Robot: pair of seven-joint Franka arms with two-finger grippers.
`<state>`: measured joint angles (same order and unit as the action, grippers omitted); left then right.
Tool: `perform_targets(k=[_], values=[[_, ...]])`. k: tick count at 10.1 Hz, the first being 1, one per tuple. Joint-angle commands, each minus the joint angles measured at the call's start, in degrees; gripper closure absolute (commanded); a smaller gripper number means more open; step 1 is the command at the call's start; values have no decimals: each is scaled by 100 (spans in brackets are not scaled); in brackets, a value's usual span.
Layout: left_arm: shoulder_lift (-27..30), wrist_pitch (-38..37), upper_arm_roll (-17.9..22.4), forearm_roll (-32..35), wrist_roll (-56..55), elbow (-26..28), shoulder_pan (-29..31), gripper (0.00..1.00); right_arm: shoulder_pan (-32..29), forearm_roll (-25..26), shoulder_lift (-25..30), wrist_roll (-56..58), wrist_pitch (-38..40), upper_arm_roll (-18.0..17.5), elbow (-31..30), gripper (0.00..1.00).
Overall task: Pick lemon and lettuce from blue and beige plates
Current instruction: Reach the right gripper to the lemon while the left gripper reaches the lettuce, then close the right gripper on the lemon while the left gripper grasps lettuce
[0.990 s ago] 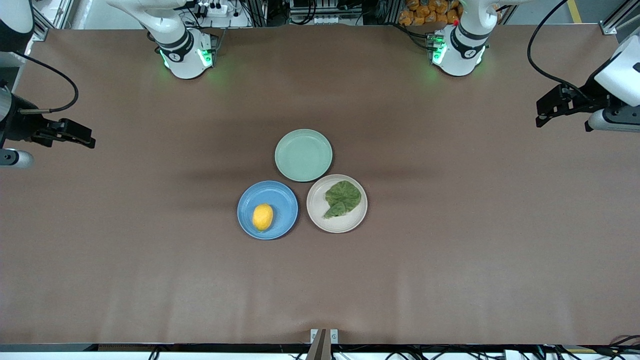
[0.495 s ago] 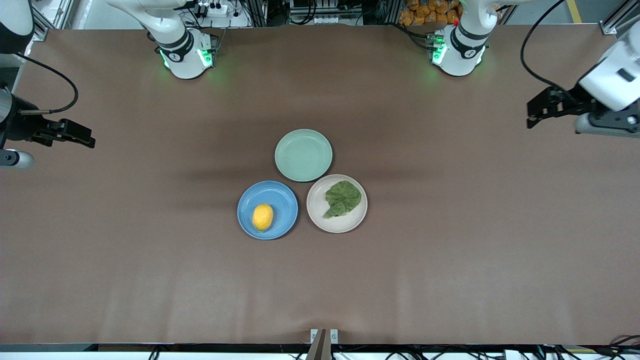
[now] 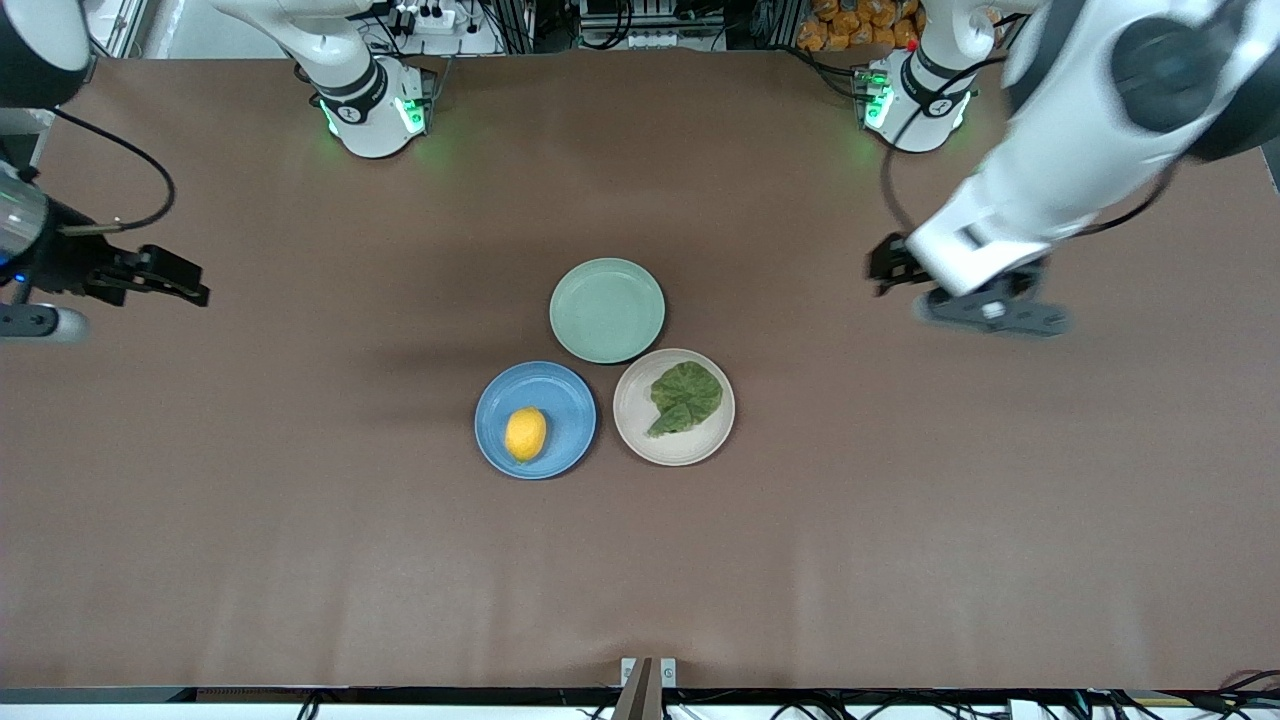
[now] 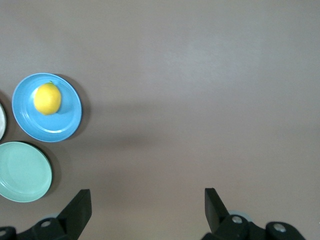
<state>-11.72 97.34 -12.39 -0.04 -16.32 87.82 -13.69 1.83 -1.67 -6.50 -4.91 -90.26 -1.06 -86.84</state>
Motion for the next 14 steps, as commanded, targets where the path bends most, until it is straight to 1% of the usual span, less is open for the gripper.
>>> perform_targets(k=[1,2,4,6,7,9,11,12,14], values=[[-749,843,26,12,-903,-98,-702,0,456,-105,-630,-1128,-638,1,44,0],[-1118,1413,35,74,-1308,-98,-993,0,781,-70,-955,-1631,-981,9,53,0],[-1760,2382,35,424,-1837,-116,-1319,0,1247,-79,-1579,-2589,-1526,9,88,0],[-2323,3252,70,688,-2285,-107,-1574,0,1722,-87,-2352,-3320,-1993,1,367,0],[-2595,3500,70,968,-2618,-125,-1645,0,1968,-88,-2712,-3593,-2195,1,500,0],[-3009,3948,70,1505,-3050,-116,-1751,0,2111,-105,-3093,-3797,-2714,1,510,0],[-3256,4222,70,1551,-3228,-133,-1804,0,2268,-166,-3313,-3885,-2952,1,492,0],[-3370,4336,105,1551,-3237,-134,-1822,0,2330,-158,-3427,-3807,-3284,9,449,0],[-3450,4451,219,1568,-3237,-133,-1900,4,2331,-158,-3682,-3640,-3498,1,457,0]])
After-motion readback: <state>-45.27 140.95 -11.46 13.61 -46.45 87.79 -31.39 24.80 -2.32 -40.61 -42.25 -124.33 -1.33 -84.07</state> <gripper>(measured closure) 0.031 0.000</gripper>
